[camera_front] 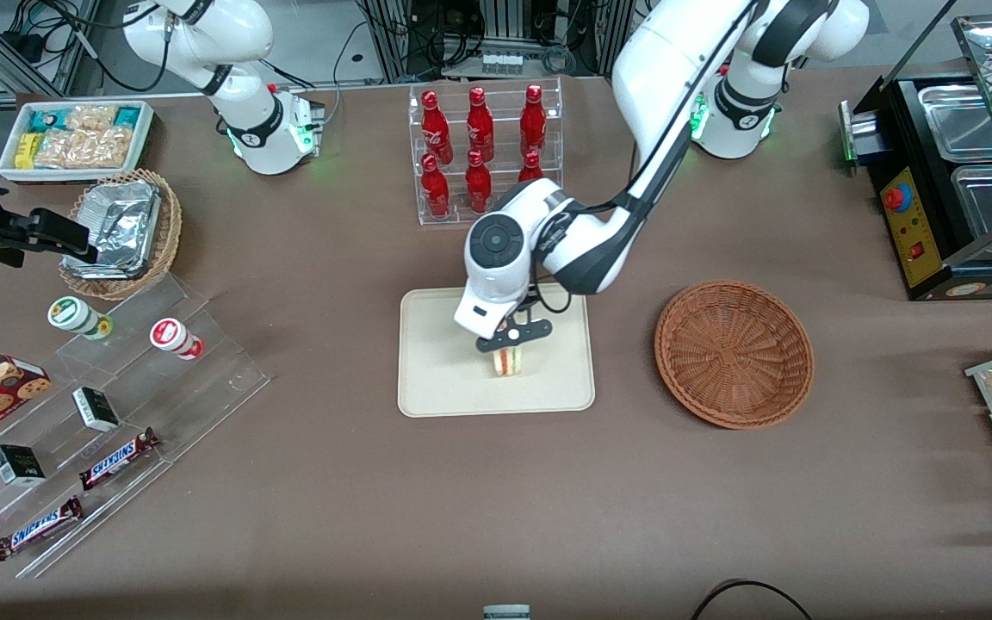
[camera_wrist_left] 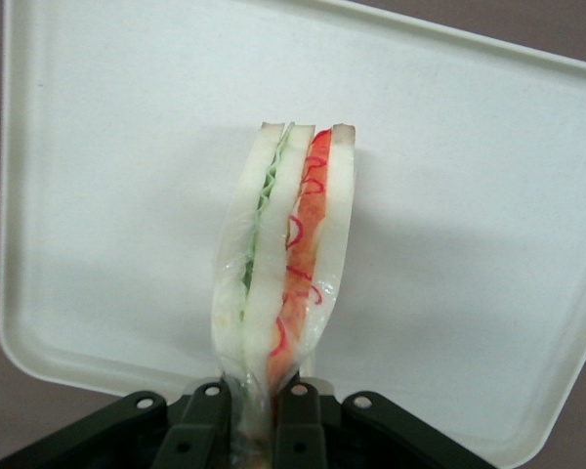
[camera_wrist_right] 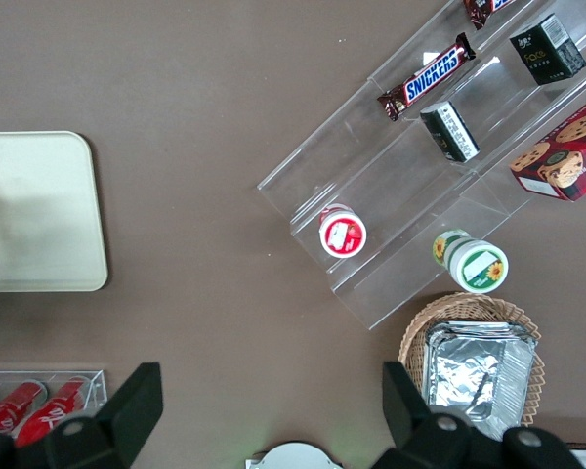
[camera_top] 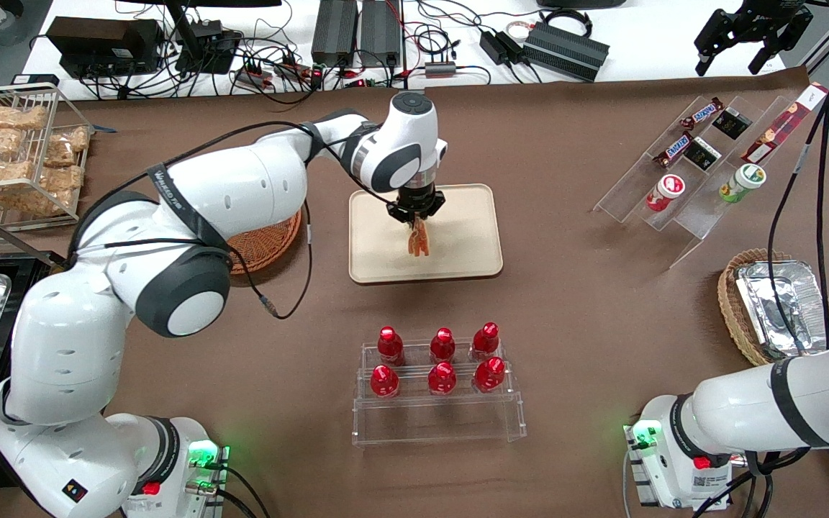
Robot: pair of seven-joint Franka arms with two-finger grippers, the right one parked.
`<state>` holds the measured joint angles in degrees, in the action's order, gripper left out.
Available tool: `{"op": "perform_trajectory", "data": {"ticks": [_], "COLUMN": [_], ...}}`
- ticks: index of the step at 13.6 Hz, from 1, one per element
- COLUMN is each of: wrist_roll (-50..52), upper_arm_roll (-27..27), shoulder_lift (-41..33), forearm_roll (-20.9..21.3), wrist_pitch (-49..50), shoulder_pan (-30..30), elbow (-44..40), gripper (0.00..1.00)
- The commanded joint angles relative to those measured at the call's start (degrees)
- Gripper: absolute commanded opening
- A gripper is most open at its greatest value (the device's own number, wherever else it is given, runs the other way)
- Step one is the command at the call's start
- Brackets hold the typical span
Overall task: Place sandwich from basket to tray
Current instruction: 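Lower the sandwich onto the tray and open the left gripper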
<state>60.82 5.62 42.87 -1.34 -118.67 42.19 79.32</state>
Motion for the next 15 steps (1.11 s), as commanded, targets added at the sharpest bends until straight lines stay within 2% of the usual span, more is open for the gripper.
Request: {"op": "perform_trajectory", "data": {"ticks": [1,6,7,8,13,15], "wrist_roll": [1.5,0.8,0.8,0.7,0.5,-2.7], "upper_arm_roll": [-0.8,-0.8,-0.7,-0.7,-0.7,-0.7], "shoulder_lift": [5.3,8.1,8.1,8.1,4.7,2.5], "forearm_roll": [0.9,0.8,0.7,0.6,0.5,0.2], "wrist_pitch": [2.9,3.6,3.6,3.6,7.7,9.3], "shoulder_pan": [0.6,0.5,0.5,0.5,0.3,-0.3], "elbow": [-8.2,-11.1,-11.1,-11.1,-11.8,-12.4], "gripper": [0.00,0.00,0.17,0.99,1.00,1.00]}}
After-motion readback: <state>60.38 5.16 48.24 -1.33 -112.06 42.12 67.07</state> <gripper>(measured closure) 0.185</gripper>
